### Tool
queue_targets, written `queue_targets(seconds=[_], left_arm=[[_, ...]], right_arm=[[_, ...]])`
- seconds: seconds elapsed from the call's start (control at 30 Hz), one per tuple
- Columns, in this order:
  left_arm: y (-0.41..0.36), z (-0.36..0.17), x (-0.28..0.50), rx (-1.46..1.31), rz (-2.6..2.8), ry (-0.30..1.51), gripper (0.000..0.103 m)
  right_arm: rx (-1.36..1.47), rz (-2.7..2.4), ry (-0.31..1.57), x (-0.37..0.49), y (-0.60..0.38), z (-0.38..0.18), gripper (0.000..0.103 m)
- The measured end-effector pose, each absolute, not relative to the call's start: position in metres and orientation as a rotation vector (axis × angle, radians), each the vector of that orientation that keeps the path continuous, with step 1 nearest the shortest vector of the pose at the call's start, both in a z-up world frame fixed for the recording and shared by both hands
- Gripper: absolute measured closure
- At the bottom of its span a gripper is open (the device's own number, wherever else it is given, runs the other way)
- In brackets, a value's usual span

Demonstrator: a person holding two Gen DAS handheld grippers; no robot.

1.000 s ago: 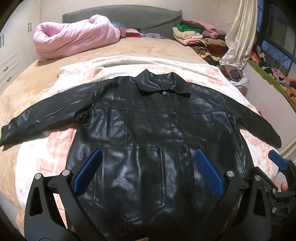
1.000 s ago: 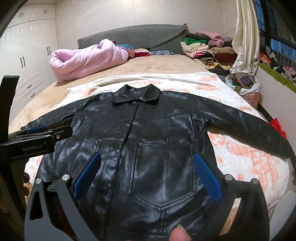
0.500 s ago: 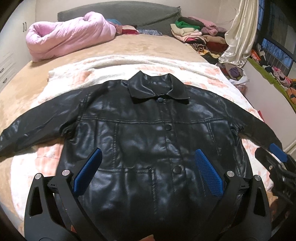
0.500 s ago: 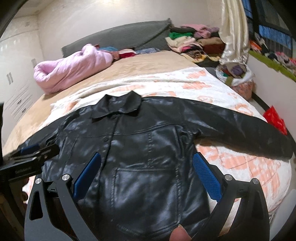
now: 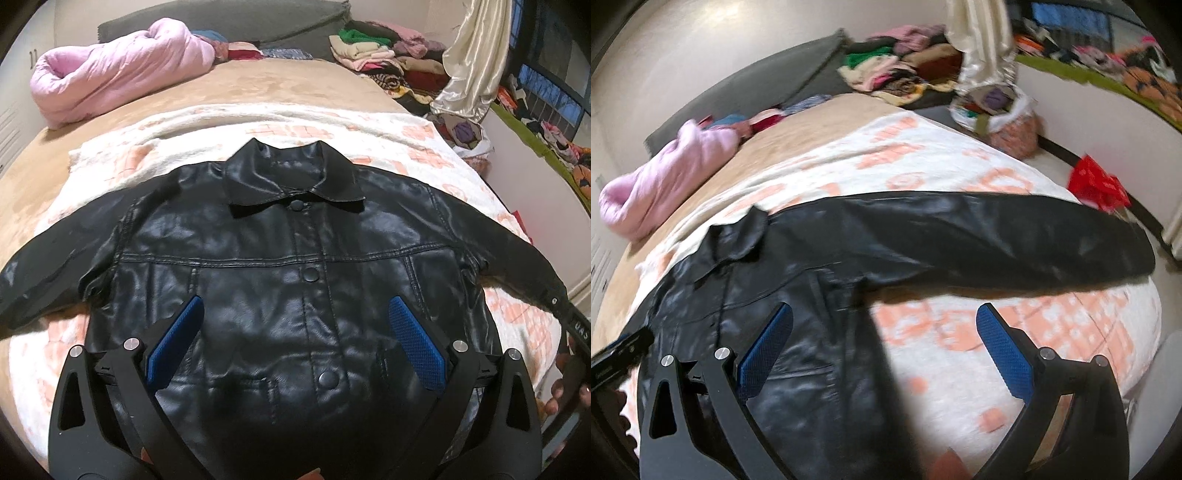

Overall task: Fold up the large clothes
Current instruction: 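Grasp the sleeve cuff with the right tool and lift it, then carry the sleeve across the jacket body toward the left tool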

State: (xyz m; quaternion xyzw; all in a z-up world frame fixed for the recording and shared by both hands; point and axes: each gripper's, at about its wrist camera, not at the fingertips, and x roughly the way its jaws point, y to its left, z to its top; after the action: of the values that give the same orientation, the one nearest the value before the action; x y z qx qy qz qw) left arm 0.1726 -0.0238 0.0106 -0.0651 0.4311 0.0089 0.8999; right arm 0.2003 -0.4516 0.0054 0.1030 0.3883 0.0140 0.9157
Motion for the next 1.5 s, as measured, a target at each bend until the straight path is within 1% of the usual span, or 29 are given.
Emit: queue_targets(seconds=[0.37,0.6,0.97,1.07,1.17,1.37,1.43,1.5], left_arm=[[-0.044,0.003,0.203,-0.099,-0.01,0.921,0.009],[-0.052,0.0,0.219,-0.101,-0.026,0.917,0.009],[-0.064,-0.015,0.246,-0.086,-0.03,0.954,0.009],[-0.066,-0.018,0.25,-0.096,-0.03,0.96,0.009],[-0.066,-0.021,0.252,-0.114,-0.028,0.966,0.009],[-0.069,-0.025,0.253,-0.151,-0.033,0.972,0.009],[-0.069,-0.026,0.254,-0.167,-0.037,0.981,0.009],[-0.066,-0.025,0.253,-0.193,-0.04,0.981,0.009]], right_arm=[[0.375,-0.24,0.845,0.223,-0.542,-0.031,0.004],[0.544,-0.361,0.87,0.229,-0.59,-0.057,0.004],[0.806,-0.464,0.816,0.237,-0.65,-0.078,0.004],[0.918,-0.471,0.761,0.242,-0.67,-0.084,0.004],[1.06,-0.49,0.646,0.235,-0.69,-0.092,0.004],[1.18,-0.535,0.54,0.237,-0.711,-0.093,0.005],[1.232,-0.551,0.498,0.239,-0.715,-0.092,0.017],[1.258,-0.567,0.484,0.245,-0.721,-0.093,0.05]])
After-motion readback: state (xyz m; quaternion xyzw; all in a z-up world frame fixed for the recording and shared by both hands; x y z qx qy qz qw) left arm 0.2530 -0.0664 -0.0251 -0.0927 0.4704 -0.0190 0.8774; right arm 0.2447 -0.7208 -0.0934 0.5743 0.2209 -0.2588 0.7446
